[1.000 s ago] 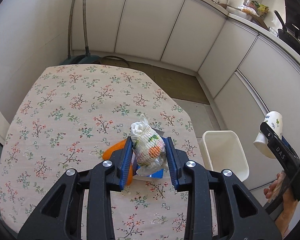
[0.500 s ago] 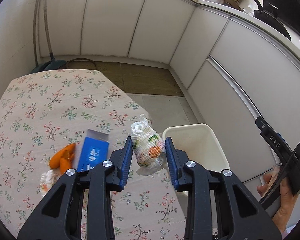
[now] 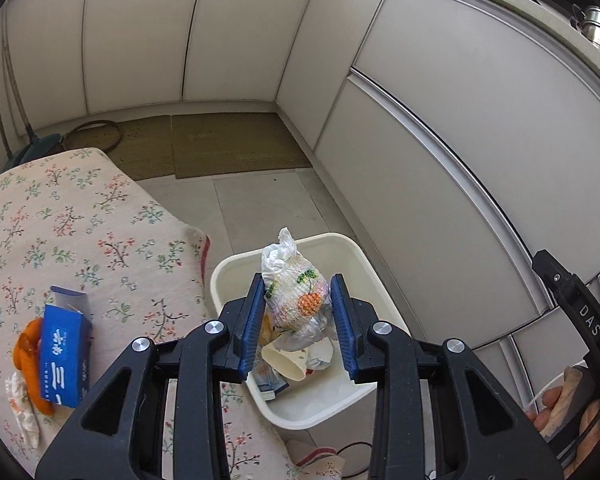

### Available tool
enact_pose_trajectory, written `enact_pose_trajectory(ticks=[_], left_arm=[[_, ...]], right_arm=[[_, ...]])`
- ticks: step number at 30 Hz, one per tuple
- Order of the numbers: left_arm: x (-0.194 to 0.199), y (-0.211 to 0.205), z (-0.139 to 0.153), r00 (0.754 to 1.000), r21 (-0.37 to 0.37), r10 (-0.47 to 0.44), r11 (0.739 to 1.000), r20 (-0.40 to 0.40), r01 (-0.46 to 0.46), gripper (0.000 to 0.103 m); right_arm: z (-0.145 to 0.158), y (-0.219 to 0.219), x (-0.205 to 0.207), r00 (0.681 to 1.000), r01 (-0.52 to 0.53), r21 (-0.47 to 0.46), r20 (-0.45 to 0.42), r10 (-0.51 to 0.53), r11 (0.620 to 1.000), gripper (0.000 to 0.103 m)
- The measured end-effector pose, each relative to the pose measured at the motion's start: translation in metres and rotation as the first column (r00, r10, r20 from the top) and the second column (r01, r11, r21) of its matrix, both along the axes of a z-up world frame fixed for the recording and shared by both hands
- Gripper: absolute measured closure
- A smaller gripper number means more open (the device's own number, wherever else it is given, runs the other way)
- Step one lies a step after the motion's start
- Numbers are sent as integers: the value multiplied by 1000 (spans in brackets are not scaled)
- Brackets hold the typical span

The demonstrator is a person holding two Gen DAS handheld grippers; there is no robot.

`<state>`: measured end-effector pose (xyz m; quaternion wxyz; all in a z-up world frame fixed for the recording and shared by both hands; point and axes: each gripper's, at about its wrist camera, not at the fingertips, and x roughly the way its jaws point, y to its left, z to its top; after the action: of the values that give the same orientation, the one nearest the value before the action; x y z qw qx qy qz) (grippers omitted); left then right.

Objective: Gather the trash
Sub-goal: 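Lower the knitted bag into the white bin and open the left tool, then move both tools back over the table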

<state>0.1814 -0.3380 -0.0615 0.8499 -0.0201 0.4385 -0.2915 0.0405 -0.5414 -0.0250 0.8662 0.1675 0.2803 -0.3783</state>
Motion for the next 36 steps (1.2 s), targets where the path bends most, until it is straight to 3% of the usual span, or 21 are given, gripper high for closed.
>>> enact_pose_trajectory(ticks=[6, 11, 16, 27, 36], left_arm=[[2, -34, -11, 997, 1, -65, 998, -48, 65, 68], [-6, -46, -13, 996, 4, -78, 997, -34, 78, 43], [-14, -41, -11, 998, 64, -65, 996, 9, 64, 42], [-25, 48, -14, 996, 127, 73, 989, 50, -78, 35], [-20, 109, -27, 984, 140, 173, 974, 36, -176, 32]], right_arm=[[-11, -19, -13, 999, 29, 17, -27, -28, 999, 7], [-13, -25, -17, 999, 35, 15, -38, -35, 999, 7], [-12, -20, -14, 999, 24, 16, -49, -24, 1000, 7], [-5, 37, 2, 995, -99, -57, -36, 97, 993, 7], [-17, 111, 34, 956, -276, -104, -132, 261, 956, 7]])
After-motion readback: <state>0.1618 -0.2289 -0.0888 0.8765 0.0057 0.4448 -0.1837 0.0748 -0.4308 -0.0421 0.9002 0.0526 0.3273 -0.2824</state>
